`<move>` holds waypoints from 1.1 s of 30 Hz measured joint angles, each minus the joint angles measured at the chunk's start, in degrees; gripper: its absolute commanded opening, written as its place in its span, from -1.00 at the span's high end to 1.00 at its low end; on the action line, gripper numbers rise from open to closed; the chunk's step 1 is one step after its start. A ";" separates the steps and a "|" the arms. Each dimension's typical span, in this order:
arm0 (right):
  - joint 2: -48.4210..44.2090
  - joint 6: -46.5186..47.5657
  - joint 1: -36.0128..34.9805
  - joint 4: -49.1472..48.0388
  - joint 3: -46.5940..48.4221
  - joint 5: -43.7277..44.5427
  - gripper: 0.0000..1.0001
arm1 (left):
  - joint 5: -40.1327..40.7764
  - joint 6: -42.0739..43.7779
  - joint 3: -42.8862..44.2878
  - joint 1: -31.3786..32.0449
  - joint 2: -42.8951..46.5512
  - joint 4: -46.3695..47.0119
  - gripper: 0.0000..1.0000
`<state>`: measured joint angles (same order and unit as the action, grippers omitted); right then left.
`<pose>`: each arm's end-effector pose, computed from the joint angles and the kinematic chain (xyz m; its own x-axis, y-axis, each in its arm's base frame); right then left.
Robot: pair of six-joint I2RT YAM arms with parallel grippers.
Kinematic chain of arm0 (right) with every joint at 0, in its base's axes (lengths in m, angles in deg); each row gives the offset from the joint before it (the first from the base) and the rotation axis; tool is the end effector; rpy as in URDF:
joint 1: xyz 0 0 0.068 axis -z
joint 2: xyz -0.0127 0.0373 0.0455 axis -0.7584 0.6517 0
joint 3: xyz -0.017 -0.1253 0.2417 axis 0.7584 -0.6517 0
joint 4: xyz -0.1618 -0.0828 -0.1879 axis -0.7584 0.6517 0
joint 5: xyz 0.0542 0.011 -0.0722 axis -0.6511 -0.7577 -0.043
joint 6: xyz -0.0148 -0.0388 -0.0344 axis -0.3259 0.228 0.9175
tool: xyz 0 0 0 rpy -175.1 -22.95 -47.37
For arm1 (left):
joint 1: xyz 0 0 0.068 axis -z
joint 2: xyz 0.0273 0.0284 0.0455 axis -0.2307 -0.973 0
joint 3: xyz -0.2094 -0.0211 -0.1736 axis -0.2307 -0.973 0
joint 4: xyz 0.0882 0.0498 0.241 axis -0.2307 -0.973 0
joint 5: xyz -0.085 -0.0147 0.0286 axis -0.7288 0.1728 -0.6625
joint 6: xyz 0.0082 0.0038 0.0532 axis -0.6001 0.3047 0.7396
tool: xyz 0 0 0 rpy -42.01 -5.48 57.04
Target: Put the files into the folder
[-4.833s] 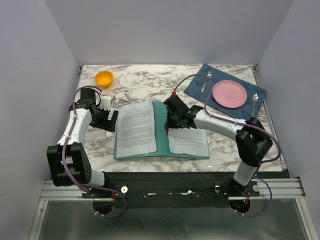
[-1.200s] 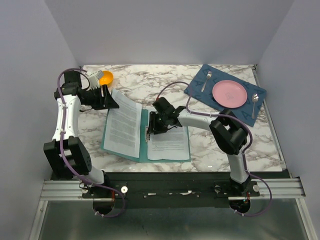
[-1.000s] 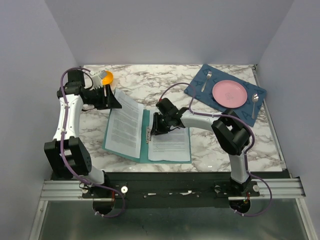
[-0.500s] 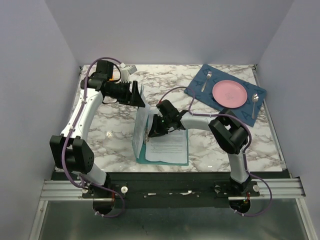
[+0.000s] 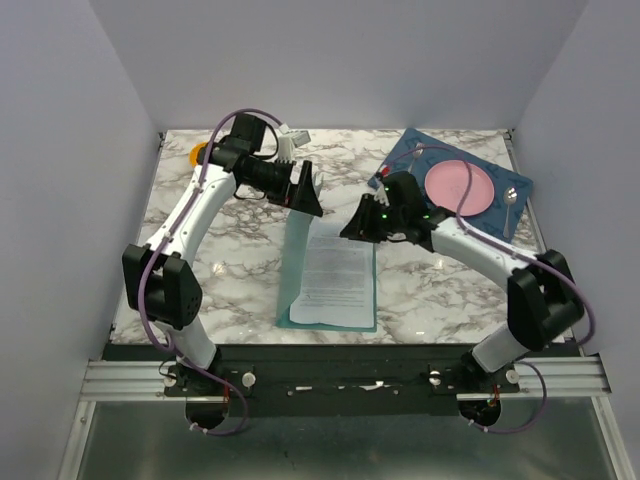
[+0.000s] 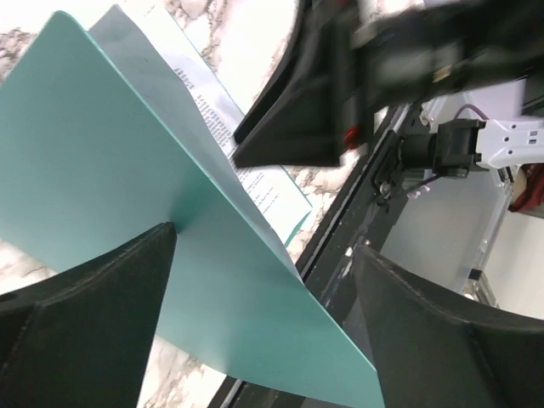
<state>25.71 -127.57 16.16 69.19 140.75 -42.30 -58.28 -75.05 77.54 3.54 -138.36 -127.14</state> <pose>0.2876 0.2018 0.2328 -0.8981 0.1800 -0.4013 -0.1511 0.7306 0.6659 0.3305 -0.1285 0.3469 -0.8306 0.2122 -0.5149 0.5425 0.5172 -0.6619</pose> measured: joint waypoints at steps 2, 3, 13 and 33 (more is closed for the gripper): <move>-4.92 2.05 2.29 1.20 -1.49 1.77 0.22 | -0.13 -0.26 0.20 1.22 -0.52 0.15 -0.98; -6.93 2.93 3.13 1.95 -2.45 2.51 0.22 | -0.15 -0.35 0.24 1.79 -0.70 0.31 -0.98; -10.58 8.81 9.51 10.73 -12.11 9.55 0.22 | 5.14 0.79 0.33 12.33 -2.56 0.72 -0.98; -9.73 11.98 9.62 15.43 -11.82 18.47 0.25 | 36.30 12.13 -6.34 15.19 3.39 3.37 -0.98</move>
<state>15.98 -115.60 25.78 84.63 128.92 -23.83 -21.97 -62.92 71.20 18.74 -134.97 -123.77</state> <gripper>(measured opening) 0.370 0.988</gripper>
